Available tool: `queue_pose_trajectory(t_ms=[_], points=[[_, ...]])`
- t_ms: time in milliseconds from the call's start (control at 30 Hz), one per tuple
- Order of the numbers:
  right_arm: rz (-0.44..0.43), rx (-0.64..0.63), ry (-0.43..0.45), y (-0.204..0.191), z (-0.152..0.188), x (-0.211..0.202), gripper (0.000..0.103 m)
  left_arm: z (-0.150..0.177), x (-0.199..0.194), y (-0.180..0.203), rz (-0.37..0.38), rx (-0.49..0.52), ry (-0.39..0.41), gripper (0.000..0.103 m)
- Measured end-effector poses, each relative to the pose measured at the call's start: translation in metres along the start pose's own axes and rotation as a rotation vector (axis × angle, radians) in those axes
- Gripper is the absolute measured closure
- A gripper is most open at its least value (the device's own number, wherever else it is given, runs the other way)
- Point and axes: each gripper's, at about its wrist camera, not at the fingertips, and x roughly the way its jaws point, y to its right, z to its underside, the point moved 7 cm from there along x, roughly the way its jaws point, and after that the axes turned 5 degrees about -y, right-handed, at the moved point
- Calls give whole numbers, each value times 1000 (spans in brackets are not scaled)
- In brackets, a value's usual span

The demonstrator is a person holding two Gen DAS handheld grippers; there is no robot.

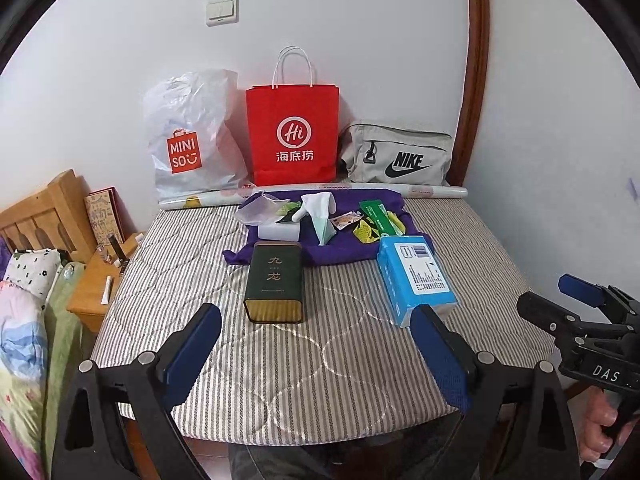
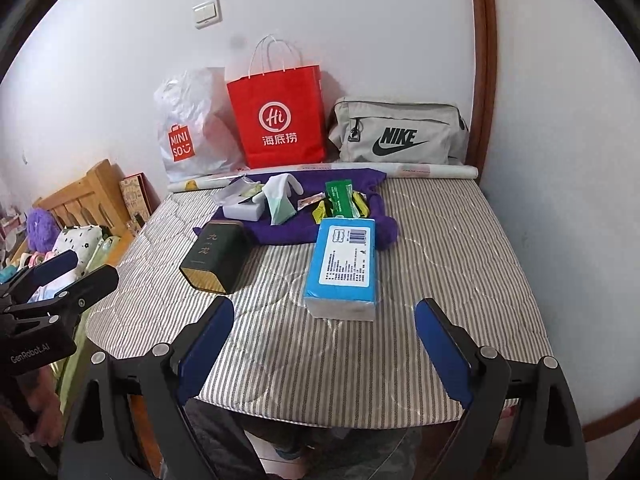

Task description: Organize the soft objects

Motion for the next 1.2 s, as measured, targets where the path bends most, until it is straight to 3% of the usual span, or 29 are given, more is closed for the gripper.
queue_pose_trajectory(t_ms=[1200], points=[[1,-56,2,-8,4,-6,12,5,-7,-2,-3,-3,1,7]])
